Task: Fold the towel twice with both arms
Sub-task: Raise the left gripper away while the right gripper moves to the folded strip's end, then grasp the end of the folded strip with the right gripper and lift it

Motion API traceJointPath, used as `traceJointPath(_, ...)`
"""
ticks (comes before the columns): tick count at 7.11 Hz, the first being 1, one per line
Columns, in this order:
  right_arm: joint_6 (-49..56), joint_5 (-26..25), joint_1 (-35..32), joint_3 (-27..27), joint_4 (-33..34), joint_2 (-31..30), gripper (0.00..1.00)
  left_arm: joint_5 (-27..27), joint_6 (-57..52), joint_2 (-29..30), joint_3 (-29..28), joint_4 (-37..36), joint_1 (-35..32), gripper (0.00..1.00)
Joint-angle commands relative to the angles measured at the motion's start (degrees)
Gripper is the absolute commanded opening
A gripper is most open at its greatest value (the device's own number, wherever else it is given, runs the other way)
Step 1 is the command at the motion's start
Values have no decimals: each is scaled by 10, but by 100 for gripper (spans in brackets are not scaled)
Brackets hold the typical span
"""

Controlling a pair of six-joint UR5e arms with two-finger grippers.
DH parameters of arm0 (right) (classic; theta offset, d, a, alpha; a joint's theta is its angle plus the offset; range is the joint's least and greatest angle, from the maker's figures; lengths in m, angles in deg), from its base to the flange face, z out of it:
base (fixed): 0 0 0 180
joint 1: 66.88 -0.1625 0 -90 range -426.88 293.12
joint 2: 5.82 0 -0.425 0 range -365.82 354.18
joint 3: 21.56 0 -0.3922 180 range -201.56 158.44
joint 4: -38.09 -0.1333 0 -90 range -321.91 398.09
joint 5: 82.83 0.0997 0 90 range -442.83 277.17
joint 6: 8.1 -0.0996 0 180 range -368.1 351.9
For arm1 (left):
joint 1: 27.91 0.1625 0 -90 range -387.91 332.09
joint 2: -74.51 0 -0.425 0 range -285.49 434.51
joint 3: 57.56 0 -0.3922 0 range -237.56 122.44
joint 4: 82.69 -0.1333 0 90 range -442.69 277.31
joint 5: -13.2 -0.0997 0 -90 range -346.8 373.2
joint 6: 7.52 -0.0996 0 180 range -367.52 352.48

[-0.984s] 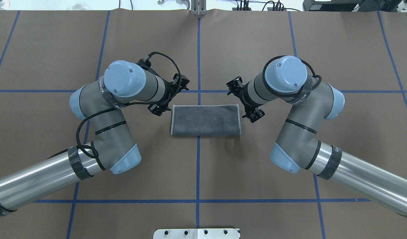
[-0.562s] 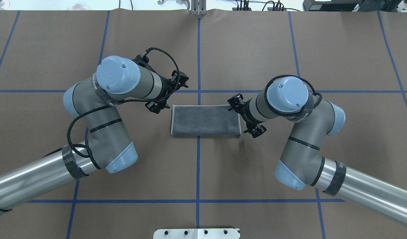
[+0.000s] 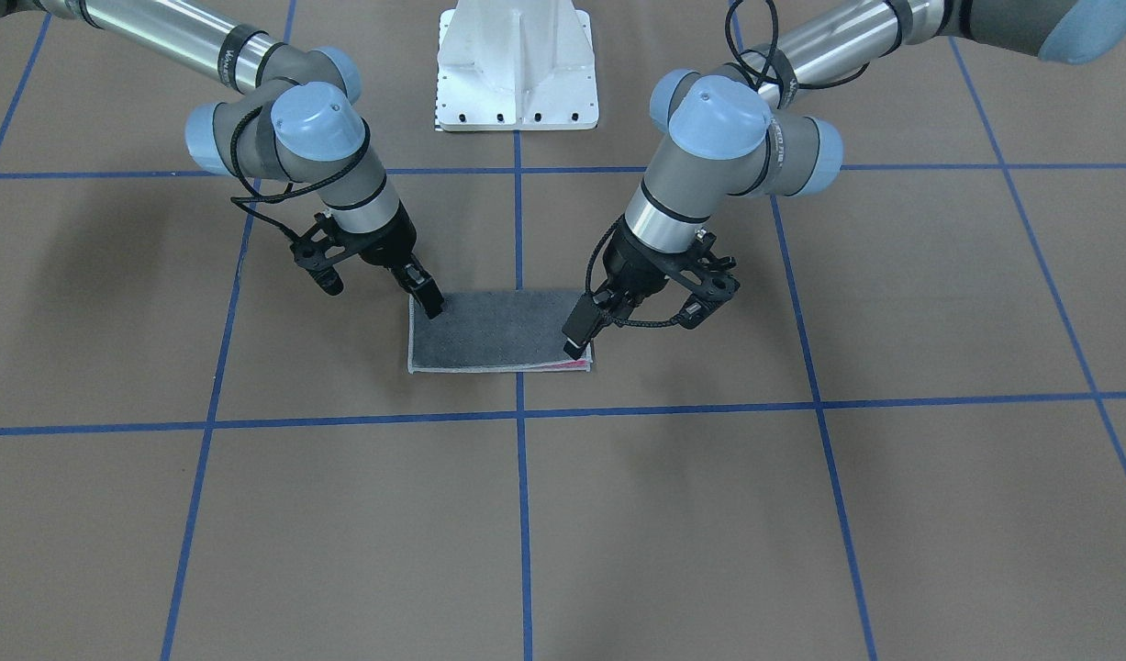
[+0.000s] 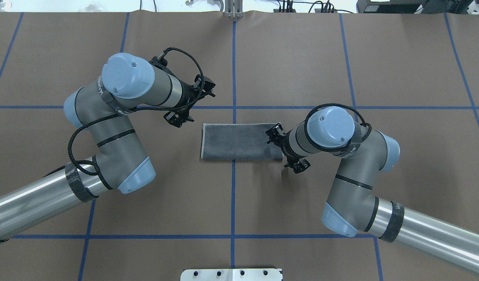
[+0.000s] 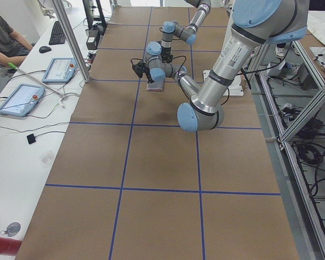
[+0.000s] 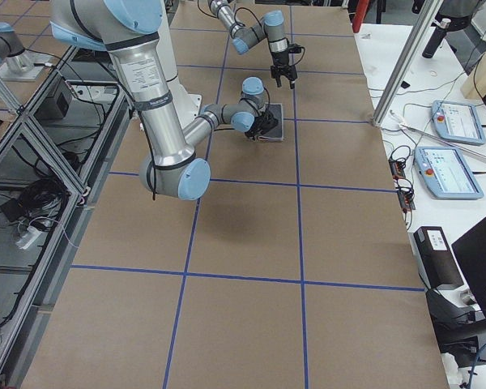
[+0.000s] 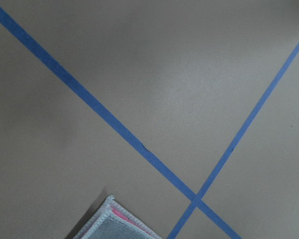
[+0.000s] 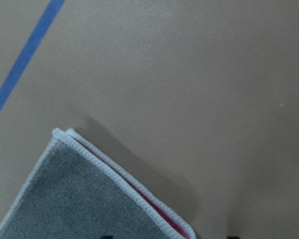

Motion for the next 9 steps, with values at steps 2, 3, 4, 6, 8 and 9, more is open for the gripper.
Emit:
traceJointPath(2, -4, 0, 1, 1, 6, -1, 38, 0, 1, 1, -2, 0, 3, 100)
traceJointPath(3, -4, 0, 0, 4, 7, -2, 37, -1, 2, 2, -4, -1, 3, 100)
traceJointPath(4, -4, -1, -1, 10, 6, -8, 37, -1, 2, 3, -6, -1, 3, 100)
traceJointPath(6, -5, 0, 0, 13, 7, -9, 24, -1, 2, 3, -7, -1, 3, 100)
traceJointPath(8, -33, -1, 1, 18, 5, -8, 0, -2, 2, 3, -8, -1, 3, 100)
traceJointPath(9, -35, 0, 0, 31, 6, -9, 0, -2, 2, 2, -8, -1, 3, 100)
